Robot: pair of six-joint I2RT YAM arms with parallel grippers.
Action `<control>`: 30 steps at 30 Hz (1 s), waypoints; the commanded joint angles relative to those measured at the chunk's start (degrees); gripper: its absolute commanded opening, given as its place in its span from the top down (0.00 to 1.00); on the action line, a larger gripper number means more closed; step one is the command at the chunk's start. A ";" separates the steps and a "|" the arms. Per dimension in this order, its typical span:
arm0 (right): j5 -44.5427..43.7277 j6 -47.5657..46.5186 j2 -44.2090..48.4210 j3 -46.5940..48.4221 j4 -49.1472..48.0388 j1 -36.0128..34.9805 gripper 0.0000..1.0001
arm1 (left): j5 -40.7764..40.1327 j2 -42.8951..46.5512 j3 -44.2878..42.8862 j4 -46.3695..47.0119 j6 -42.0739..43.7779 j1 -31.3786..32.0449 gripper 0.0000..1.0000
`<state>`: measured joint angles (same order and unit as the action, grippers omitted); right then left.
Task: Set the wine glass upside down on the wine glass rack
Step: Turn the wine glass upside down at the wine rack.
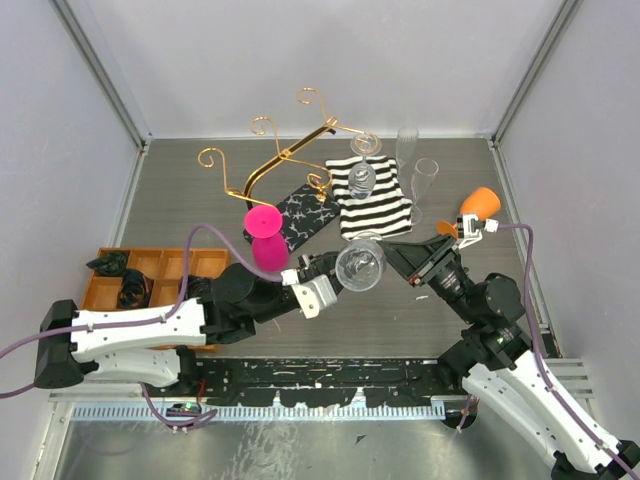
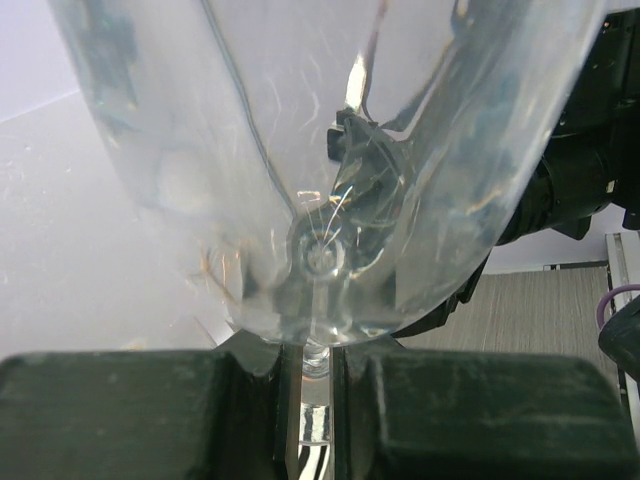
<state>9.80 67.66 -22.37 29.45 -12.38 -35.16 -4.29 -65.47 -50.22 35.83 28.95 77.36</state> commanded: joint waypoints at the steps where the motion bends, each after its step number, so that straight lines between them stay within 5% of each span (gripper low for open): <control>1: 1.26 1.06 -0.94 0.02 -4.16 -0.17 0.55 | 0.86 -0.06 -2.74 5.39 0.60 0.16 1.00; 20: 0.83 1.07 -0.94 -0.36 -4.25 -0.11 0.77 | 0.50 -1.15 -2.91 5.91 1.36 0.18 1.00; 25: 0.70 1.00 -0.75 0.00 -3.15 -0.18 0.97 | 0.30 -1.28 -2.70 6.28 1.48 0.24 1.00; 30: 0.09 1.03 -0.57 0.53 -2.09 -0.16 0.99 | 0.20 -1.38 -2.48 6.30 1.42 0.21 1.00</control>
<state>9.96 69.21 -22.85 29.02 -15.11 -35.14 -4.34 -67.02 -51.00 39.07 29.36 77.41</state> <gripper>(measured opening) 0.064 0.165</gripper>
